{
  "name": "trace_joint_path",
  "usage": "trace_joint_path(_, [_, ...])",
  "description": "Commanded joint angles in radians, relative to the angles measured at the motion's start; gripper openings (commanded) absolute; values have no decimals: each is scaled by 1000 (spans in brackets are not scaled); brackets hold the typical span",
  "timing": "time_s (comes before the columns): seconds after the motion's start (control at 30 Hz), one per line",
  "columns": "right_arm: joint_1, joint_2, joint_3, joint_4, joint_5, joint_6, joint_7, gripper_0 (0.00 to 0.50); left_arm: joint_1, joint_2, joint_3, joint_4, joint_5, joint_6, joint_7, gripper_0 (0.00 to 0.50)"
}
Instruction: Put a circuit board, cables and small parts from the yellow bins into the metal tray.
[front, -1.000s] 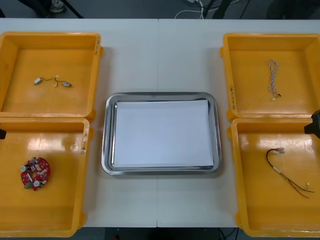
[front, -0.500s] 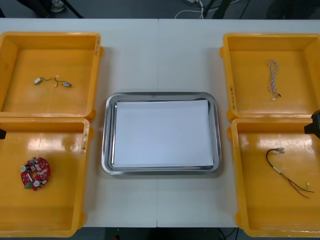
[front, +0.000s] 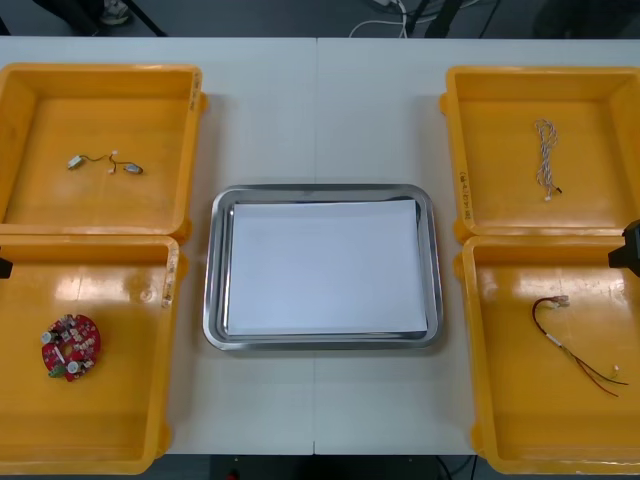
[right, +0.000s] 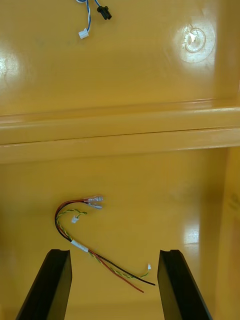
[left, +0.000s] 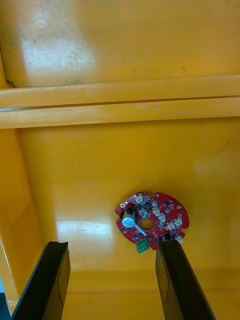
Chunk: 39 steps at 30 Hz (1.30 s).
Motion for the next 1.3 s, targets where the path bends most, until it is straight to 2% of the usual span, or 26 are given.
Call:
trace_joint_path(0.03, [6, 5, -18, -9, 5, 5, 23, 500, 16, 3, 31, -30, -3, 6, 7, 500])
trace_joint_path(1.3, [6, 5, -18, -9, 5, 5, 23, 500, 16, 3, 31, -30, -3, 6, 7, 500])
